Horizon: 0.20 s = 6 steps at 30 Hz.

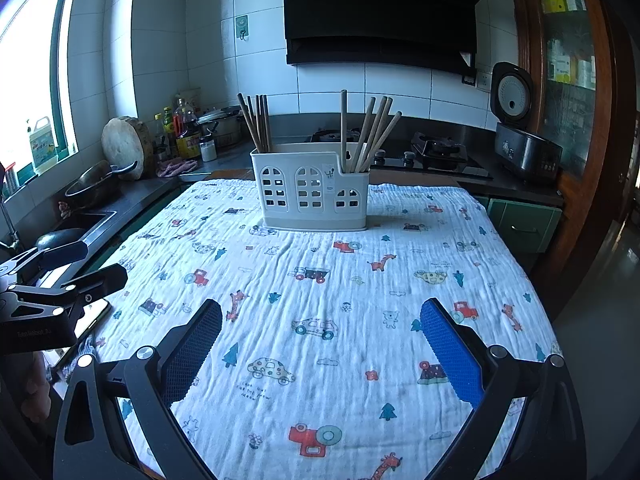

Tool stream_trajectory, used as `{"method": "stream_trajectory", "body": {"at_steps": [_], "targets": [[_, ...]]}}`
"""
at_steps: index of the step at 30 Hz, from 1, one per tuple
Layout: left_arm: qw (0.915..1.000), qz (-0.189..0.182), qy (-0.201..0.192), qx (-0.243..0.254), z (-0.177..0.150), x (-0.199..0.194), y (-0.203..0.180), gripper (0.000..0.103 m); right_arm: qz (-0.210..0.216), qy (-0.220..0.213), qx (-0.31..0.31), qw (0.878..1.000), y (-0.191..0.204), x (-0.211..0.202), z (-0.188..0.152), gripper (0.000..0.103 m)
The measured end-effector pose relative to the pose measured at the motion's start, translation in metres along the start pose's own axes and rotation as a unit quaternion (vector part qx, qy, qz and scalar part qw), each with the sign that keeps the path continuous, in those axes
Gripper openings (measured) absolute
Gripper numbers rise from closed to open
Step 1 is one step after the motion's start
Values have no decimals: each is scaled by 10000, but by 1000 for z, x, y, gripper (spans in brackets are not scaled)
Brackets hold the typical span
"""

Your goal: Organize utensils

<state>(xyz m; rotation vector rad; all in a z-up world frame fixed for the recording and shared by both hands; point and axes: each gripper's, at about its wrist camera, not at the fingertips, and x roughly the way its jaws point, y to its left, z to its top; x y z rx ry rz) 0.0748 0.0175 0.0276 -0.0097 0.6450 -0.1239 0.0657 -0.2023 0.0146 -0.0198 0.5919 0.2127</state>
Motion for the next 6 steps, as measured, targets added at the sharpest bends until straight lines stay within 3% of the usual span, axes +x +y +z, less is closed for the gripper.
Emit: {"method": "stream_trajectory", "body": {"at_steps": [6], "targets": [[10000, -22, 9, 38, 1, 2, -3, 98, 18, -10, -5, 10000, -1, 0, 0, 96]]}}
